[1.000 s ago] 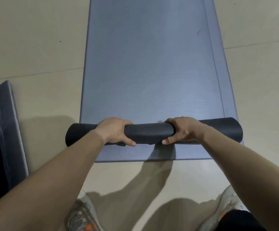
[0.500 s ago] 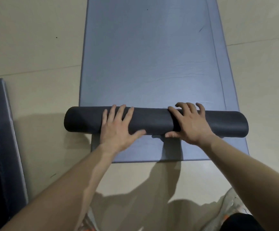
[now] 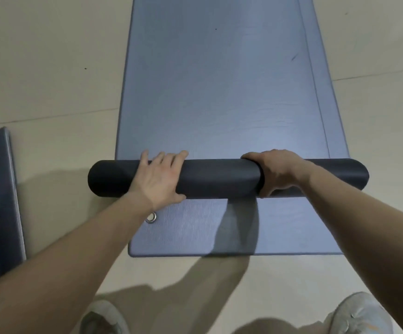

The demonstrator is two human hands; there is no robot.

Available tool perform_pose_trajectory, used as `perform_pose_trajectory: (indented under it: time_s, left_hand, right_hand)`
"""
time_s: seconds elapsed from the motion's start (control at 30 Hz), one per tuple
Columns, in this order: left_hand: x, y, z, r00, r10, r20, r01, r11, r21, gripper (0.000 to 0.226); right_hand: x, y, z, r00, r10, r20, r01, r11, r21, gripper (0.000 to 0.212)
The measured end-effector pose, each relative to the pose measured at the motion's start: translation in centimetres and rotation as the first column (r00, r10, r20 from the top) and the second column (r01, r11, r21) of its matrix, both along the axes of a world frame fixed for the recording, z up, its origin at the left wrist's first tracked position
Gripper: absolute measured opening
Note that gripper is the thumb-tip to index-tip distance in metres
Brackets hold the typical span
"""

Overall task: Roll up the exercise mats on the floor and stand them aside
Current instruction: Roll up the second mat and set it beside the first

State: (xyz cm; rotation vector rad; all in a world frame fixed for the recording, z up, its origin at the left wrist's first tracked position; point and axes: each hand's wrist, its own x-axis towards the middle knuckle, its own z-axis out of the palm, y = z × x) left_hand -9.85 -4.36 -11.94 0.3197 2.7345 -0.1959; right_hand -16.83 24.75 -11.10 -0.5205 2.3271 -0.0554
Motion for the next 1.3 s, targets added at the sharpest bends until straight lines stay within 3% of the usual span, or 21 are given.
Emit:
perform_pose_trajectory:
  time_s: [0.07,0.1,0.17,0.23,0.3,0.37,0.47,0.53,0.73,0.9,0.97,1.07,1.13,1.23,1.3]
  left_hand:
    - [1.4,0.6,-0.4,0.999,-0.046,0.008,0.046,0.995,-0.089,0.117]
    - [1.7,0.7,-1.0,0.998,-0.058,0.015,0.059,0.991,-0.120,0.121]
    - [0.2,0.6,-1.9,1.000,-0.029,-0.002,0.029,0.999,-0.040,0.122]
    - [-3.2,-0.2,-2.2,0.997,0.024,0.071,-0.032,0.992,0.123,0.120]
    - [-5.9,-0.7,-1.9,0.982,0.026,0.186,-0.062,0.980,0.189,0.123]
    - [-6.2,-0.7,-2.1,0.988,0.012,0.157,-0.037,0.987,0.154,0.127]
    - [-3.7,0.4,-2.9,0.997,-0.016,-0.078,0.018,0.999,0.027,0.129]
    - [-3.4,1.2,-3.1,0.992,-0.020,-0.129,0.023,1.000,0.017,0.118]
    - [0.0,1.3,0.6,0.989,0.015,0.144,-0.031,0.993,0.112,0.097]
    - [3.4,0.5,1.8,0.845,0.022,0.534,-0.156,0.966,0.208,0.099]
    - [3.2,0.5,1.9,0.798,0.044,0.601,-0.215,0.953,0.215,0.102]
    - [2.0,0.3,2.1,0.757,0.090,0.647,-0.297,0.930,0.217,0.103]
    - [2.9,0.2,2.6,0.807,0.146,0.572,-0.298,0.937,0.181,0.104]
    - [7.5,1.7,2.7,0.946,0.279,0.162,-0.295,0.952,0.081,0.086]
    - [10.4,3.4,1.9,0.951,0.299,0.078,-0.303,0.951,0.058,0.093]
  right_hand:
    - [-1.6,-0.2,-0.3,0.998,-0.019,0.063,0.019,1.000,0.000,0.105]
    - [-1.7,0.0,-0.3,1.000,0.006,0.021,-0.006,1.000,-0.003,0.108]
    - [-0.9,1.0,-0.4,0.977,0.027,-0.213,-0.040,0.998,-0.054,0.110]
    - [1.4,2.0,-1.0,0.886,0.012,-0.464,-0.070,0.992,-0.108,0.105]
    - [4.0,2.0,-2.1,0.850,0.084,-0.521,-0.091,0.996,0.011,0.124]
    - [4.6,1.3,-3.8,0.863,0.118,-0.491,-0.051,0.988,0.147,0.143]
    - [2.4,0.4,-5.1,0.804,0.076,-0.590,-0.014,0.994,0.109,0.121]
    - [1.1,0.4,-4.7,0.789,0.060,-0.612,-0.013,0.997,0.080,0.106]
    - [5.2,0.0,-0.4,0.953,0.043,-0.299,-0.016,0.996,0.092,0.092]
    - [9.1,0.2,1.2,0.999,0.018,0.049,-0.019,0.999,0.035,0.102]
    - [11.0,0.1,0.8,0.999,-0.032,-0.030,0.033,0.998,0.056,0.114]
    - [15.6,-0.1,-1.2,0.935,-0.024,-0.354,0.053,0.996,0.072,0.120]
    - [15.8,-0.1,-1.7,0.930,-0.032,-0.367,0.052,0.998,0.045,0.115]
    - [10.8,-0.1,-0.2,0.986,-0.056,-0.158,0.057,0.998,-0.002,0.114]
    - [8.1,-0.6,1.0,0.996,-0.064,-0.058,0.064,0.998,-0.001,0.121]
